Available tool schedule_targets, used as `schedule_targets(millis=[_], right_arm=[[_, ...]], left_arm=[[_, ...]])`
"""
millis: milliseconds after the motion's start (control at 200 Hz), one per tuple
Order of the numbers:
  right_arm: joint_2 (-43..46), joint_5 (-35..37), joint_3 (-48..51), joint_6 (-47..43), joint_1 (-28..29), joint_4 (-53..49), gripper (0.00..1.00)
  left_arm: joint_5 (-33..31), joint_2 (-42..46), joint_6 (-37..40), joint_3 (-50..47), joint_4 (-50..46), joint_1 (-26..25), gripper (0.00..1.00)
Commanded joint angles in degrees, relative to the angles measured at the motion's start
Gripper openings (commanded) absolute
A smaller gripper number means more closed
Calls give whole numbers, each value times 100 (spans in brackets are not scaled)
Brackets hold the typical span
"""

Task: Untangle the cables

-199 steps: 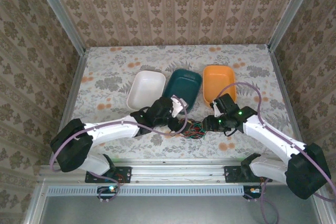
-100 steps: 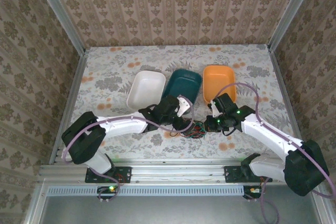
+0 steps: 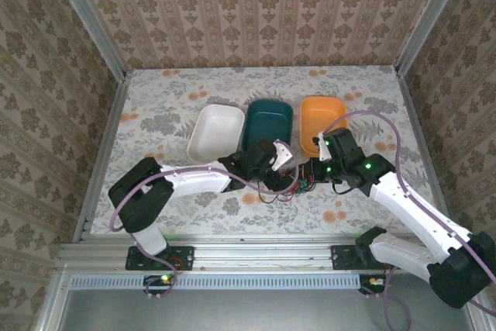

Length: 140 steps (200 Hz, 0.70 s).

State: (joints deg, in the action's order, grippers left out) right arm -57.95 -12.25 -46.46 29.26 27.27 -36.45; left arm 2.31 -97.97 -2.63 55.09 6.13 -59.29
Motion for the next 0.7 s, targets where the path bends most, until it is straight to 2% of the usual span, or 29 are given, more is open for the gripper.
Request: schedule_targets(millis=[0, 180, 340, 465, 575, 645, 695], right_arm=[[228, 164, -189, 287, 24, 131, 0], [367, 195, -136, 505, 24, 304, 0], [416, 245, -177, 521, 16, 231, 0], [407, 285, -197, 519, 16, 225, 0], [368, 293, -180, 546, 16, 283, 0], [325, 281, -155, 555, 16, 313, 0], [294, 266, -145, 563, 15, 338, 0]], left_arm=[[-180, -461, 68, -77, -694, -85, 91], [-265, -548, 52, -178, -658, -93, 67], [-287, -526, 44, -235, -657, -101, 35], [-344, -420, 53, -235, -709, -136, 18], [-384, -240, 88, -228, -757, -148, 19], [-405, -91, 138, -195, -825, -148, 29], [-436, 18, 196, -147, -919, -153, 41]])
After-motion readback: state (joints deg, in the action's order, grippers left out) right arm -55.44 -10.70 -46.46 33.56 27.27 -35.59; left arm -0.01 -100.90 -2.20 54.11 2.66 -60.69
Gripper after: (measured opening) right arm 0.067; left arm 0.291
